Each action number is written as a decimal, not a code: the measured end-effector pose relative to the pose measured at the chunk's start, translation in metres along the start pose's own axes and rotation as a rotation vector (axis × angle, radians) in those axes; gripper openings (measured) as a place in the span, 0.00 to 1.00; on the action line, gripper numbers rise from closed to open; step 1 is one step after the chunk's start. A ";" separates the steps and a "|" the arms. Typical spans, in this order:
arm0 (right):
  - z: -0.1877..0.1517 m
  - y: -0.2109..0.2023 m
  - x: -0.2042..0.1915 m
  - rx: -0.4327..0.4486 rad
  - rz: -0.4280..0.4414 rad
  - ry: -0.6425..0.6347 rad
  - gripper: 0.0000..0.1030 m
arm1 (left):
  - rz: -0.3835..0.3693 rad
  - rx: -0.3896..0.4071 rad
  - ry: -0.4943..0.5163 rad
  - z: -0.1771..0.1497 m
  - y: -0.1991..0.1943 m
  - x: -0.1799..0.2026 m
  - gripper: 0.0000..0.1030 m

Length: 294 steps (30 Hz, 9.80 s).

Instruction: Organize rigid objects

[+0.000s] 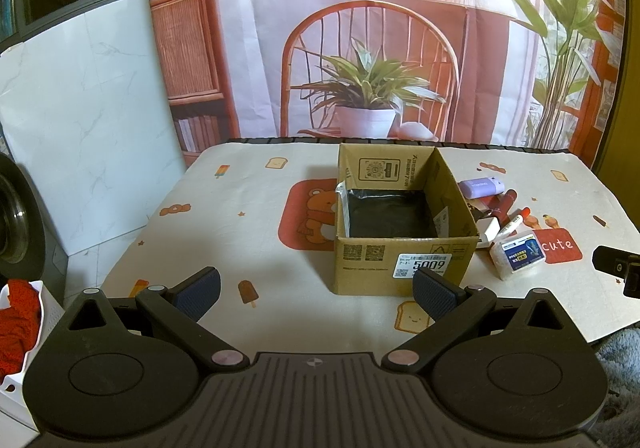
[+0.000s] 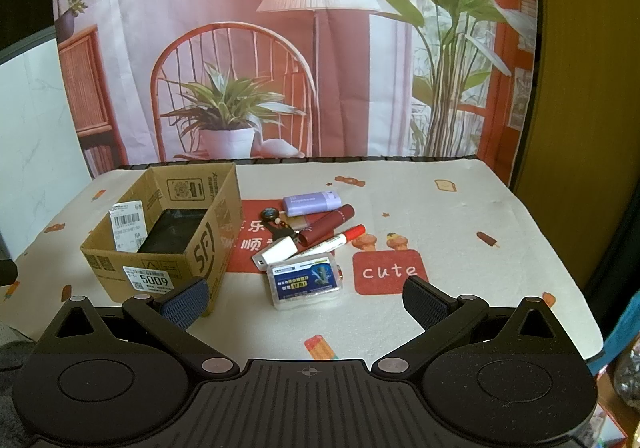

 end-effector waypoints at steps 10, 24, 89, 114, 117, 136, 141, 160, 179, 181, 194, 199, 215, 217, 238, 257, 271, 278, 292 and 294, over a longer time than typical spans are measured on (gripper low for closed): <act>0.000 -0.001 0.000 0.000 0.001 0.000 1.00 | -0.012 -0.006 -0.010 0.001 -0.001 0.000 1.00; 0.002 -0.001 0.000 -0.005 0.000 -0.005 1.00 | -0.029 -0.003 -0.003 0.005 -0.003 0.000 1.00; 0.020 0.160 0.007 -0.078 0.037 -0.007 1.00 | -0.017 -0.143 -0.115 0.044 0.176 0.002 0.81; -0.019 0.176 -0.012 -0.161 0.030 -0.086 1.00 | -0.083 -0.125 -0.120 0.021 0.179 0.009 0.12; -0.022 0.177 -0.011 -0.167 0.021 -0.095 1.00 | -0.089 -0.122 -0.127 0.021 0.179 0.008 0.12; -0.037 0.189 -0.014 -0.160 0.000 -0.162 0.89 | -0.102 -0.113 -0.144 0.019 0.178 0.004 0.12; -0.038 0.189 -0.016 -0.153 0.010 -0.167 0.88 | -0.102 -0.112 -0.145 0.019 0.177 0.004 0.12; -0.042 0.191 -0.017 -0.137 0.010 -0.157 0.76 | -0.103 -0.111 -0.144 0.018 0.177 0.003 0.12; -0.033 0.181 -0.012 -0.123 0.007 -0.115 0.74 | -0.122 -0.093 -0.155 0.018 0.175 -0.001 0.12; -0.027 0.178 -0.012 -0.110 0.004 -0.114 0.74 | -0.124 -0.090 -0.155 0.017 0.175 -0.001 0.12; -0.023 0.181 -0.017 -0.138 0.010 -0.119 0.74 | -0.139 -0.084 -0.159 0.017 0.177 -0.002 0.12; -0.022 0.180 -0.015 -0.137 0.006 -0.113 0.74 | -0.140 -0.085 -0.160 0.017 0.177 -0.002 0.12; 0.093 0.160 -0.040 0.022 0.194 -0.097 0.74 | -0.140 -0.080 -0.164 0.017 0.176 -0.002 0.12; 0.103 0.175 -0.064 0.003 0.262 -0.163 0.74 | -0.138 -0.078 -0.163 0.017 0.176 -0.001 0.12; 0.084 0.287 -0.169 -0.351 0.248 -0.330 0.75 | -0.150 -0.071 -0.163 0.016 0.176 -0.002 0.12; 0.105 0.261 -0.136 -0.291 0.391 -0.145 1.00 | -0.147 -0.081 -0.176 0.016 0.177 -0.004 0.12; 0.101 0.195 -0.030 0.054 0.474 0.199 1.00 | -0.147 -0.092 -0.183 0.016 0.178 -0.005 0.12; 0.061 0.176 0.021 0.121 0.320 0.205 1.00 | -0.146 -0.101 -0.183 0.016 0.178 -0.006 0.12; -0.026 0.195 0.025 -0.066 0.067 -0.070 1.00 | -0.131 -0.100 -0.173 0.016 0.177 -0.002 0.13; -0.027 0.197 0.016 -0.066 0.079 -0.101 0.97 | -0.129 -0.099 -0.173 0.015 0.176 -0.002 0.13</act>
Point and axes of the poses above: each gripper's, at about its wrist camera, not at the fingertips, and y roughly the way its jaws point, x to its right, z to its top, the point moved 4 cm from there along y, roughly the way its jaws point, and after that the axes turned 7 degrees about -y, right-handed, at the moved point
